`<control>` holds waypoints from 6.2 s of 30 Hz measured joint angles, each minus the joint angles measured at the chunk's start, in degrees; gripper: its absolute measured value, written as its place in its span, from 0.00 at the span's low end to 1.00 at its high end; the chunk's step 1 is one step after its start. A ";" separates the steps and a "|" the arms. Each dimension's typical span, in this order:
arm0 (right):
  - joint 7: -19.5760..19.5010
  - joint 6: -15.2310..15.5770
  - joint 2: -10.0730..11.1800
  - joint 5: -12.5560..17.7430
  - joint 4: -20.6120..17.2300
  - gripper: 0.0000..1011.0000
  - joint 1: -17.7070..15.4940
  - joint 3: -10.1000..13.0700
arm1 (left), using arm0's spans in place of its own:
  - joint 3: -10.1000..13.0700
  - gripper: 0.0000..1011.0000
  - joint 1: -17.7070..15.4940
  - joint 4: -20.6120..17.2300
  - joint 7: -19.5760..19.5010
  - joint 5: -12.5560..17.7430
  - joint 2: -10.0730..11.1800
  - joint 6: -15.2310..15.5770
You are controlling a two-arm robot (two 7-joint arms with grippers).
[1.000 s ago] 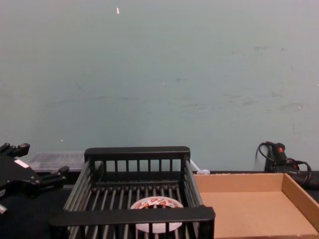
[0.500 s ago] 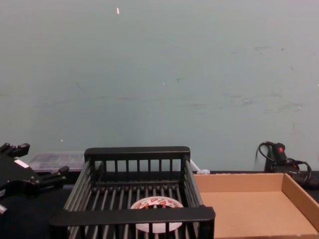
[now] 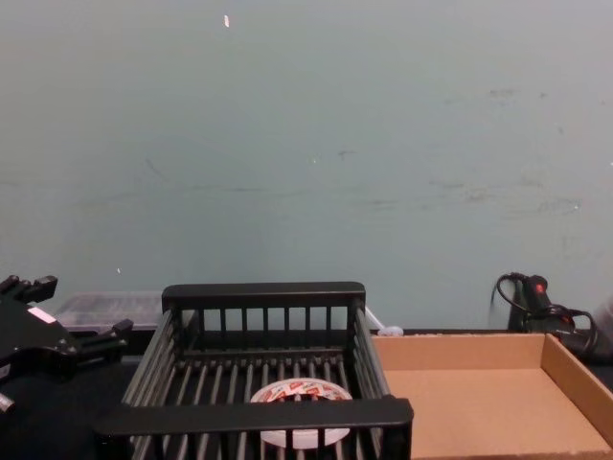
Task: Pick up the white tape and place it into the black box , Pick up the silver tape and place it into the brown box.
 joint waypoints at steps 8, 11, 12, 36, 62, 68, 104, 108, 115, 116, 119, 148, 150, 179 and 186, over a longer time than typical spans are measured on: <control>-0.06 -0.04 0.02 0.01 -0.07 0.96 -0.09 0.00 | 0.00 0.99 0.00 0.00 0.00 0.00 0.00 0.00; -0.12 -0.05 0.04 0.01 -0.07 0.90 -0.11 0.01 | 0.00 0.99 0.00 0.00 0.00 0.00 0.00 0.00; -0.13 -0.06 0.04 0.02 -0.08 0.84 -0.11 0.00 | 0.00 0.99 0.00 0.00 0.00 0.00 0.00 0.00; -0.23 -0.35 0.08 -0.03 -0.14 0.20 -0.20 0.01 | 0.00 0.99 0.00 0.00 0.00 0.00 0.00 0.00; 2.43 -10.11 1.45 3.27 -1.49 0.17 -2.26 1.55 | 0.00 0.99 0.00 0.00 0.00 0.00 0.00 0.00; 2.51 -12.98 1.86 5.15 -2.00 0.17 -3.03 2.25 | 0.00 0.99 0.00 0.00 0.00 0.00 0.00 0.00; -5.24 -17.55 -3.29 10.40 -0.75 0.17 -1.84 6.70 | 0.00 0.99 0.00 0.00 0.00 0.00 0.00 0.00; -6.36 -17.60 -4.25 10.33 0.61 0.17 -0.41 7.10 | 0.00 0.99 0.00 0.00 0.00 0.00 0.00 0.00; -7.18 -17.77 -5.36 9.92 3.45 0.17 1.96 7.77 | 0.00 0.99 0.00 0.00 0.00 0.00 0.00 0.00; -7.27 -17.78 -5.51 9.85 3.87 0.17 2.24 7.84 | 0.00 0.99 0.00 0.00 0.00 0.00 0.00 0.00; -7.49 -17.98 -6.04 9.67 5.35 0.17 3.41 8.09 | 0.00 0.99 0.00 0.00 0.00 0.00 0.00 0.00; -8.29 -16.57 -11.75 4.48 22.56 0.17 17.79 5.90 | 0.00 0.99 0.00 0.00 0.00 0.00 0.00 0.00; -8.02 -16.65 -12.00 4.26 23.50 0.17 18.48 5.80 | 0.00 0.99 0.00 0.00 0.00 0.00 0.00 0.00; -7.32 -16.88 -12.56 3.97 25.63 0.58 19.87 5.67 | 0.00 0.99 0.00 0.00 0.00 0.00 0.00 0.00; -7.32 -16.87 -12.53 4.01 25.57 0.79 19.84 5.68 | 0.00 0.99 0.00 0.00 0.00 0.00 0.00 0.00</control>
